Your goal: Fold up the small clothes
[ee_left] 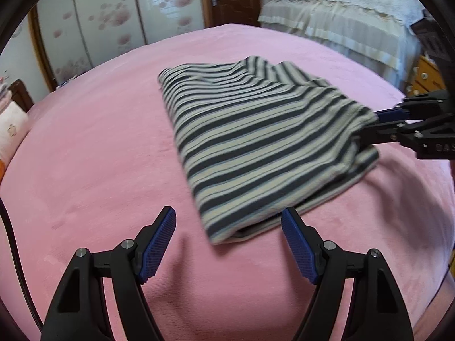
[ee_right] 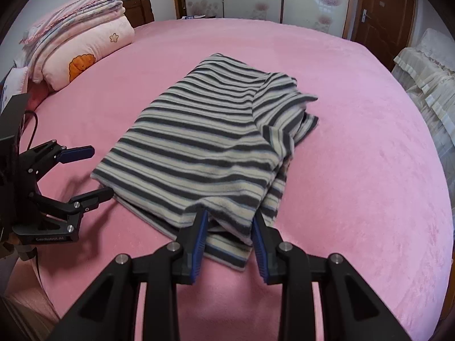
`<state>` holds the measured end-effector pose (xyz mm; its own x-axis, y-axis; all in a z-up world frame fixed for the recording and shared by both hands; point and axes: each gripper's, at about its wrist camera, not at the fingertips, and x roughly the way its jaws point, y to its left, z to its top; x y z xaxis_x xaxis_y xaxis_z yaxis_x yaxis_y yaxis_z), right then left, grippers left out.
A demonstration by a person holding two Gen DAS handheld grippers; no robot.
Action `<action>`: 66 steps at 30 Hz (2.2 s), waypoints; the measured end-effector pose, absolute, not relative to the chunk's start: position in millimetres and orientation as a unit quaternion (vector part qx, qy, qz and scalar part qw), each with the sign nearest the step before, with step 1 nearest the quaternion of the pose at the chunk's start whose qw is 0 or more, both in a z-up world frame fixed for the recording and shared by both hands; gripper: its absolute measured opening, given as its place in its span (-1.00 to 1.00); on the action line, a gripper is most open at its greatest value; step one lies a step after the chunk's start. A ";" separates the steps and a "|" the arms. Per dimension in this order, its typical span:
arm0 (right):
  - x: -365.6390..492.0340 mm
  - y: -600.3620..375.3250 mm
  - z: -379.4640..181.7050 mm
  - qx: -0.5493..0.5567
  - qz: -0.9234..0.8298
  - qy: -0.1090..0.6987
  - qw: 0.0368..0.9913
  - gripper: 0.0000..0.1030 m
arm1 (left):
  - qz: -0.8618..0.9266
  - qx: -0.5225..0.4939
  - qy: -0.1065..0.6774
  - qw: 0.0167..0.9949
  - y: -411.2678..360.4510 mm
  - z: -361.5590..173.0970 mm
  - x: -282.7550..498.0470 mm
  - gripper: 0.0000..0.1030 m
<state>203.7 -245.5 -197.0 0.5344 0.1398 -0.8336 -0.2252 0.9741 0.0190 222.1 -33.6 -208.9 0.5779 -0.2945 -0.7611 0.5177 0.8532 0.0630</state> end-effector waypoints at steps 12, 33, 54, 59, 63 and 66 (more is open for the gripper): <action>205.1 -247.3 -205.8 -0.045 0.131 0.477 0.868 -0.83 | -0.234 0.161 0.401 0.871 -37.2 -223.0 229.5 -0.53; 165.8 -261.4 -209.9 0.021 0.109 0.467 0.877 -0.92 | -0.210 -0.014 0.437 0.874 17.9 -229.6 251.1 -0.83; 165.7 -283.2 -192.9 0.102 0.084 0.473 0.871 0.18 | -0.237 0.016 0.475 0.847 22.5 -194.7 250.9 0.32; 184.0 -289.7 -177.7 0.120 0.078 0.473 0.869 0.24 | -0.221 0.012 0.451 0.864 25.7 -162.5 269.0 0.56; 215.2 -290.5 -171.2 0.127 0.073 0.482 0.864 0.25 | -0.215 0.027 0.428 0.877 16.5 -140.7 291.5 0.74; 238.0 -290.3 -164.4 0.129 0.067 0.477 0.867 0.25 | -0.211 0.027 0.419 0.883 6.7 -130.1 311.4 0.76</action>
<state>238.0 -290.3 -164.4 0.5363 0.2403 -0.8091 0.0067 0.9574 0.2887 311.4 6.7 -130.1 0.5596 -0.3494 -0.7515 0.3952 0.9095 -0.1286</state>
